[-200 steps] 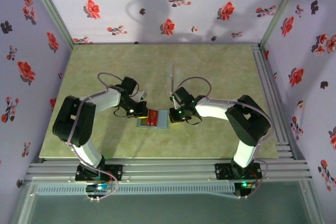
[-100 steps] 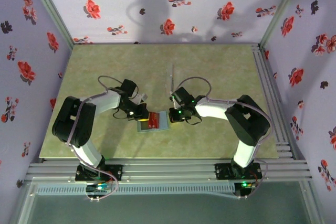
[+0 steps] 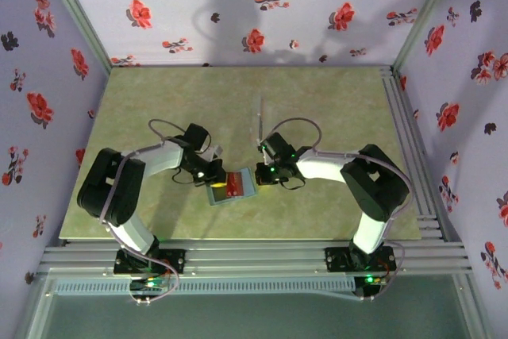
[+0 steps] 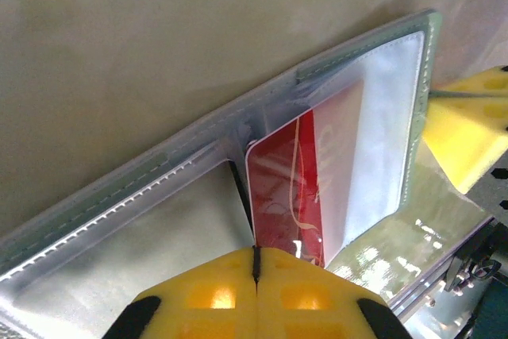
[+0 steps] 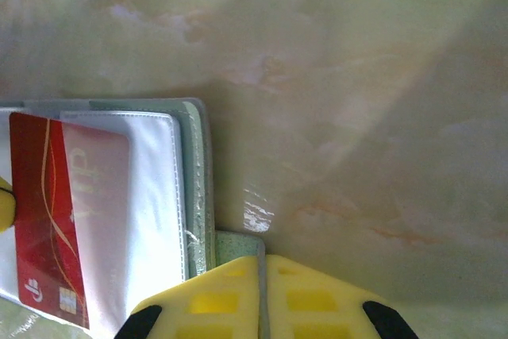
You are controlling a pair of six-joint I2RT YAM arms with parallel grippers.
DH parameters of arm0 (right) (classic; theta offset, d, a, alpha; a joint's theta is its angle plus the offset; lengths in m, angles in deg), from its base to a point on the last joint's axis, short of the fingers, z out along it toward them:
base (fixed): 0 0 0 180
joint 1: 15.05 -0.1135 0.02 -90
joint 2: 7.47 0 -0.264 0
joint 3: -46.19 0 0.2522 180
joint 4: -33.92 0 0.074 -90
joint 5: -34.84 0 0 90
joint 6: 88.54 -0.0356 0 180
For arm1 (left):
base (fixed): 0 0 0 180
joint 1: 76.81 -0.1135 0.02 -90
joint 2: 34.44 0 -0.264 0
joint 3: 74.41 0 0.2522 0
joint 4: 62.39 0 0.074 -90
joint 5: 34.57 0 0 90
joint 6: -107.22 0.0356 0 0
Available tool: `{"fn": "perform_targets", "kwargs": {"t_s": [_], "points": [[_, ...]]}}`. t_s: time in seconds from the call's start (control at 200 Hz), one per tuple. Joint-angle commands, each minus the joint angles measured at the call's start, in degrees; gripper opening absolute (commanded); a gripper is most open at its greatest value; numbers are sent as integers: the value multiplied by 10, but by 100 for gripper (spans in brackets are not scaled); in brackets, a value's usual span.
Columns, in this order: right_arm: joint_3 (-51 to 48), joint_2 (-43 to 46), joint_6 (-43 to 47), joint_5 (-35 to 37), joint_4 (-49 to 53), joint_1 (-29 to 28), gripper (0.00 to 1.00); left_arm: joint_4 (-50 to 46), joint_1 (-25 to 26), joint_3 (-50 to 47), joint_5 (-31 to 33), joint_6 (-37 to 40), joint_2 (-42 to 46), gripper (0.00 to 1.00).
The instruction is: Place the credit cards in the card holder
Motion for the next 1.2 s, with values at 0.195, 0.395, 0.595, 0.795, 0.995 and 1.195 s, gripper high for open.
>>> {"fn": "perform_targets", "kwargs": {"t_s": [0.195, 0.395, 0.595, 0.795, 0.995, 1.195], "points": [[-27, -21, -46, -1, -47, -18, 0, 100, 14, -55, 15, -95, 40, 0], [-33, -17, -54, -10, -55, -23, 0, 131, 30, -72, 37, -131, 55, 0], [-35, -11, -61, -14, -58, -28, 0, 162, 50, -86, 58, -172, 62, 0], [-38, -9, -70, -22, -68, -32, 0, 190, 72, -90, 78, -207, 68, 0], [-47, 1, -78, -32, -75, -34, 0, 192, 81, -80, 77, -219, 52, 1], [-52, 21, -69, -15, -57, -35, 0, 191, 88, -73, 73, -223, 30, 6]]}}
